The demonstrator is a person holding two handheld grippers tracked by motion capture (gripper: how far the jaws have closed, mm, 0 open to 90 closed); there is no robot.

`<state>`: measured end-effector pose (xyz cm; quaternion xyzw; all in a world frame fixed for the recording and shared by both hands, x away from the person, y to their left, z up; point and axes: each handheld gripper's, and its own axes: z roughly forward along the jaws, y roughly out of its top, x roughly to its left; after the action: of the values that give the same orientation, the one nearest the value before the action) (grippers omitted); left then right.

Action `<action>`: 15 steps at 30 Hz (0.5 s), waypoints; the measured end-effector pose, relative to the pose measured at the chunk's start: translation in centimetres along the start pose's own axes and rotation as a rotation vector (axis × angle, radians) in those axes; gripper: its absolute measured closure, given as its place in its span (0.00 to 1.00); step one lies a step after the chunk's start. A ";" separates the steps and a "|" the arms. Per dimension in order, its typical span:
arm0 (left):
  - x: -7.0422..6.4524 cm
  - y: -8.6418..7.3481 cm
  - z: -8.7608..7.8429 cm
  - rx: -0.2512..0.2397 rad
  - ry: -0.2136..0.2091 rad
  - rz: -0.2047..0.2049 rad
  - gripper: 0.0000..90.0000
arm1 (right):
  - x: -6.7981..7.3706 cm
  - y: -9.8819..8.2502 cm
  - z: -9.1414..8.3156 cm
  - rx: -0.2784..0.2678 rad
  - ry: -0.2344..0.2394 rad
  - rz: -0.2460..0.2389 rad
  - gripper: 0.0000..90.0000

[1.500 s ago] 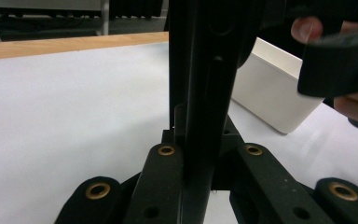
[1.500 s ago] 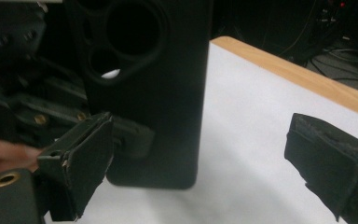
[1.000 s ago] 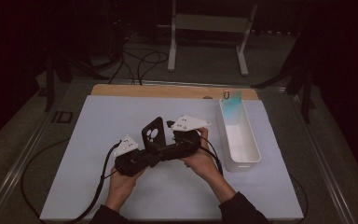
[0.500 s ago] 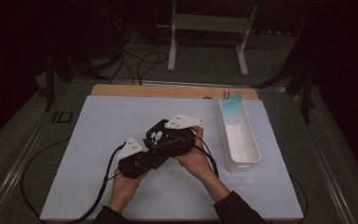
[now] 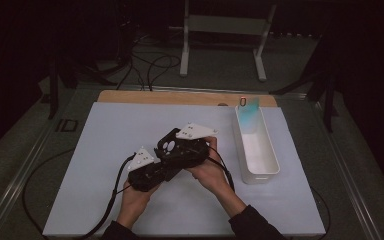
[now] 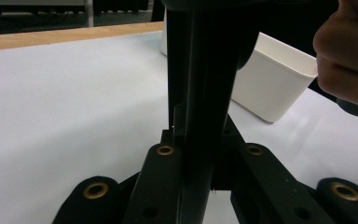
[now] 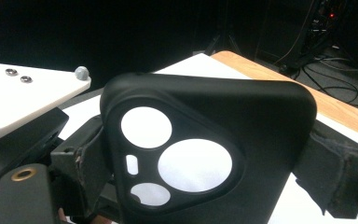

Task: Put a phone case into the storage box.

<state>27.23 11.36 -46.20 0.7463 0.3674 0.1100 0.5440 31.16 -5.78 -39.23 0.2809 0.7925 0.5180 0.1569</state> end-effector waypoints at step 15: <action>-0.2 -0.1 -0.3 0.023 0.062 0.061 0.40 | -0.3 -0.1 -0.1 -0.006 -0.019 0.007 0.15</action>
<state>26.89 11.49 -46.18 0.7596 0.3624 0.1455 0.5201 31.32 -6.06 -39.32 0.2882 0.7884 0.5183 0.1635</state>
